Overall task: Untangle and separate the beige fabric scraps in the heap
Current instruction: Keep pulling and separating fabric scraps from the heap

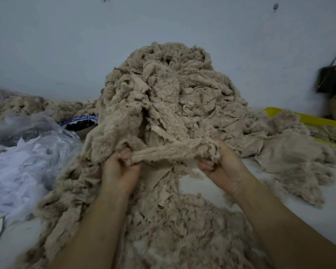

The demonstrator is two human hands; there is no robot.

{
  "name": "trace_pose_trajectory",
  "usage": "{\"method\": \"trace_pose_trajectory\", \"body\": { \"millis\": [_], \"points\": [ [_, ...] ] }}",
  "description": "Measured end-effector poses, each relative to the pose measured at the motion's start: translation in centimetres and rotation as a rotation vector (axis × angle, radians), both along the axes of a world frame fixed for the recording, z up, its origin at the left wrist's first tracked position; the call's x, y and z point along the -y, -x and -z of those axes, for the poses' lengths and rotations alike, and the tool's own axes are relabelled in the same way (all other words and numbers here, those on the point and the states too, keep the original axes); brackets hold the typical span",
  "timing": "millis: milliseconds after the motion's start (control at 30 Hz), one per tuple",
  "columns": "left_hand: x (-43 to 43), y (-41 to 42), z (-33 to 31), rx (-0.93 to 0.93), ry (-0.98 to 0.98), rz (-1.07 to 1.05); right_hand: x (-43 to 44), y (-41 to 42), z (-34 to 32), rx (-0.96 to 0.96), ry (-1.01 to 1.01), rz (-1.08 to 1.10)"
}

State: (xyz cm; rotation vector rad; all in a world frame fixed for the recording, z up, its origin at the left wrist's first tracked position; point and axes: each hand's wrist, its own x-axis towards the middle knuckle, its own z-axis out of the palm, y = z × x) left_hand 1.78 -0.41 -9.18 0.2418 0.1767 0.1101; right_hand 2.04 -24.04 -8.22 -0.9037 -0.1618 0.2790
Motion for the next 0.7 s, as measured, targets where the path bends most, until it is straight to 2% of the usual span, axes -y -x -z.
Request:
{"method": "trace_pose_trajectory", "body": {
  "millis": [33,100,133,200,267,300,400,433,533,700],
  "points": [
    [0.8,0.2,0.1,-0.006,-0.063,0.032,0.0,-0.4,0.5,0.023,0.182,0.095],
    [2.4,0.4,0.2,-0.019,-0.138,0.112,-0.1,-0.6,1.4,0.13,0.719,0.256],
    [3.0,0.4,0.2,-0.021,-0.153,0.14,-0.3,-0.6,1.8,0.219,0.924,0.313],
    [3.7,0.4,0.2,-0.024,-0.176,0.167,-1.2,-0.2,2.0,0.453,1.144,0.398],
    [4.3,0.5,0.2,-0.036,-0.21,0.17,-2.7,0.5,1.9,0.693,1.184,0.418],
    [4.7,0.6,0.1,-0.041,-0.235,0.173,-3.6,1.0,1.9,0.728,1.168,0.355],
    [5.7,1.1,0.1,-0.079,-0.354,0.184,-5.7,2.2,2.6,0.682,1.242,0.065],
    [6.0,1.2,0.1,-0.09,-0.376,0.186,-5.8,2.2,2.8,0.688,1.312,0.054],
    [5.5,1.3,-0.3,-0.119,-0.392,0.208,-5.4,2.2,2.4,0.792,1.429,0.177],
    [0.4,0.5,-0.5,-0.227,-0.279,0.086,-4.1,2.9,1.8,1.017,1.292,0.236]
  ]
}}
